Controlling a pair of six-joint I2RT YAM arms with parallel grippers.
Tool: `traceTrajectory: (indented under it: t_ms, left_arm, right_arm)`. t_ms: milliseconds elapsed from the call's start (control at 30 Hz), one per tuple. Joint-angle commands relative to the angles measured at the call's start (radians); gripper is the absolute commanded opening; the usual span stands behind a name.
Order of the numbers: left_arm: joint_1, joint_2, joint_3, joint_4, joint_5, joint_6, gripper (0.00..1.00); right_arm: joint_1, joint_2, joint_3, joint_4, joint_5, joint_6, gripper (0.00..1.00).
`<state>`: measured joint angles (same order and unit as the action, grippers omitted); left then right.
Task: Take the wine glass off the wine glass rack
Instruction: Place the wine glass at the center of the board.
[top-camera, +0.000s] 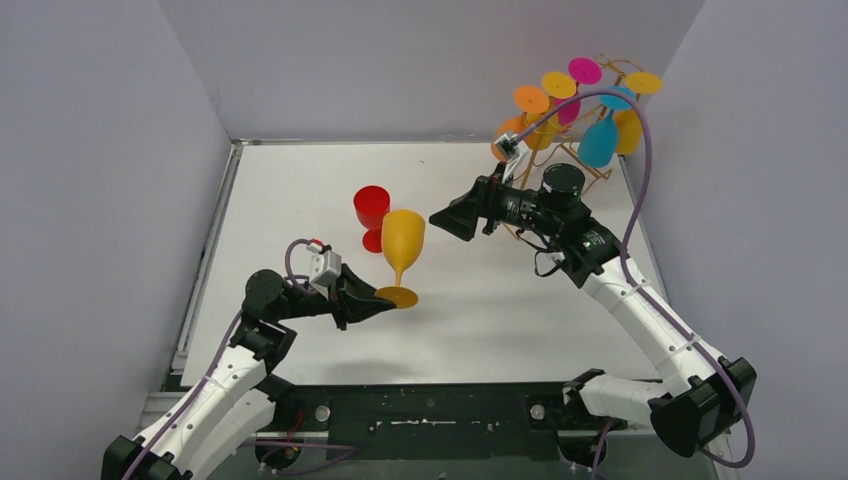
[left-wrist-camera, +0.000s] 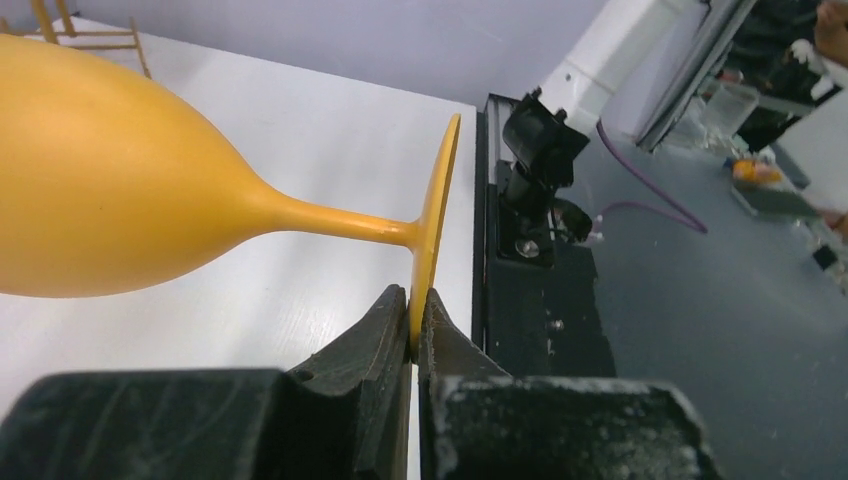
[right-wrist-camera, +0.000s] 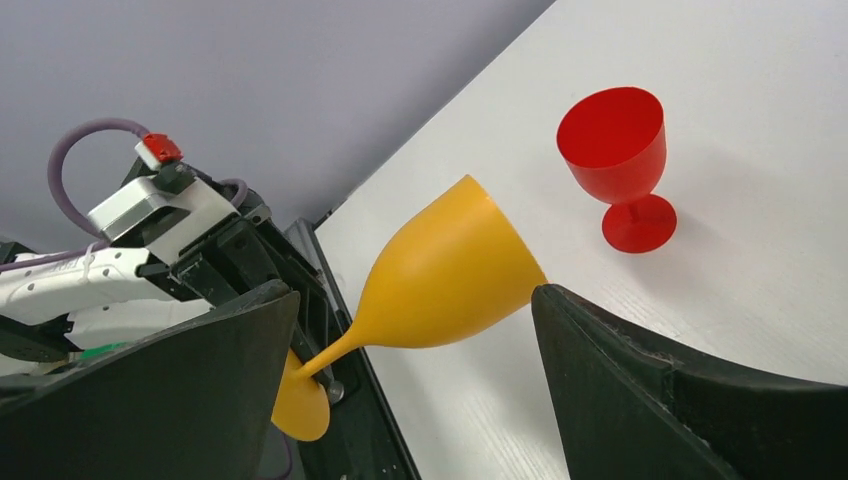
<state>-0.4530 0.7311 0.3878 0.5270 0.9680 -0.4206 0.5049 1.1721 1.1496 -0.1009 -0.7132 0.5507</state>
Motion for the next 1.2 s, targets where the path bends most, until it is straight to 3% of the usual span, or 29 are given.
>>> traceTrajectory:
  t_ms: [0,133,367,600,833,1167]
  left_arm:
    - [-0.006,-0.042,0.006,0.045,0.135,0.187,0.00]
    - [-0.003,-0.058,0.022,-0.059,0.171,0.298,0.00]
    - [0.017,-0.019,0.066,-0.163,0.247,0.412,0.00]
    - [0.061,-0.004,0.099,-0.297,0.283,0.591,0.00]
    - [0.092,0.027,0.123,-0.272,0.390,0.587,0.00]
    - [0.095,0.037,0.147,-0.286,0.476,0.605,0.00]
  right_arm:
    - [-0.006,0.055,0.068,0.012,-0.095,0.001,0.91]
    - [-0.015,0.142,0.156,-0.083,-0.209,0.003,0.91]
    - [-0.027,0.218,0.184,-0.065,-0.309,0.060,0.78]
    - [-0.031,0.285,0.293,-0.164,-0.421,0.067,0.74]
    - [-0.036,0.350,0.358,-0.278,-0.500,-0.001,0.63]
    - [-0.037,0.393,0.430,-0.381,-0.458,-0.085,0.62]
